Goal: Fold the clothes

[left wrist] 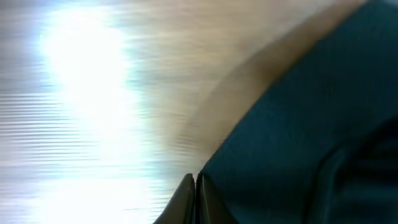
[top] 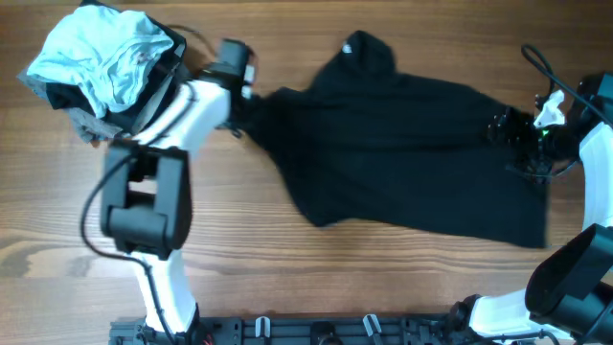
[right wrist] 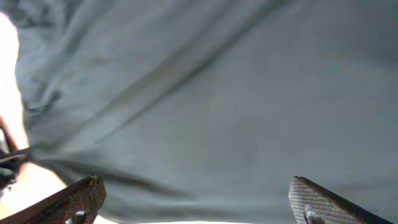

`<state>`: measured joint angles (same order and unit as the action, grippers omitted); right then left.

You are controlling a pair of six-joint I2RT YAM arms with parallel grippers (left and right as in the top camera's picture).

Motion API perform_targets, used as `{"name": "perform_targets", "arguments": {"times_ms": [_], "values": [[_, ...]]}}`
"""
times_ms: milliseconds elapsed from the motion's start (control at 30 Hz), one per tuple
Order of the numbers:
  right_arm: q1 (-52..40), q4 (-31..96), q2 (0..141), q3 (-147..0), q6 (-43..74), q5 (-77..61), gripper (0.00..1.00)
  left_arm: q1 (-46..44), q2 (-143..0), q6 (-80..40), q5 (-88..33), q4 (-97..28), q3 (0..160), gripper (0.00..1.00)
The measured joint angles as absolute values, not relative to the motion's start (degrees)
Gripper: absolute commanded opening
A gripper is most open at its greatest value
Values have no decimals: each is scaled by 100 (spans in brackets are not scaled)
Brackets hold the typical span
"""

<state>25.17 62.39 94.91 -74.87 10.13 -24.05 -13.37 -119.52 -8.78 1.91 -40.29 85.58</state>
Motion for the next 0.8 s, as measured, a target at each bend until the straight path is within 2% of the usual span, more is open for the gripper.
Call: {"name": "perform_targets", "arguments": {"times_ms": [100, 133, 167, 233, 267, 367, 467, 500, 600, 800], "values": [[2517, 6208, 9491, -7321, 1013, -2344, 100, -784, -11754, -1081, 360, -4130, 8665, 4], [2517, 6167, 9491, -7188, 1013, -2324, 100, -676, -11723, -1133, 375, -4158, 8672, 14], [2517, 6108, 9491, -7002, 1013, -2303, 100, -591, -11712, -1184, 401, -4169, 8676, 51], [2517, 5959, 9491, -6716, 1013, -2287, 100, -561, -11712, -1225, 421, -4193, 8676, 67], [2517, 5857, 9491, -6528, 1013, -2283, 100, -561, -11712, -1269, 429, -4224, 8676, 70], [2517, 5603, 9491, -6016, 1022, -2263, 100, -572, -11708, -1280, 316, -4445, 8676, 70], [2517, 5356, 9491, -5677, 1039, -2244, 100, -572, -11681, -1208, -89, -4982, 8676, 65], [2517, 5323, 9491, -5655, 1039, -2244, 100, -574, -11657, -1162, -257, -5196, 8676, 62], [2517, 5140, 9491, -5645, 1039, -2244, 100, -596, -11590, -1052, -799, -5835, 8676, 42], [2517, 4974, 9491, -5642, 1039, -2241, 100, -834, -11557, -598, -1778, -6834, 8626, 42]]}}
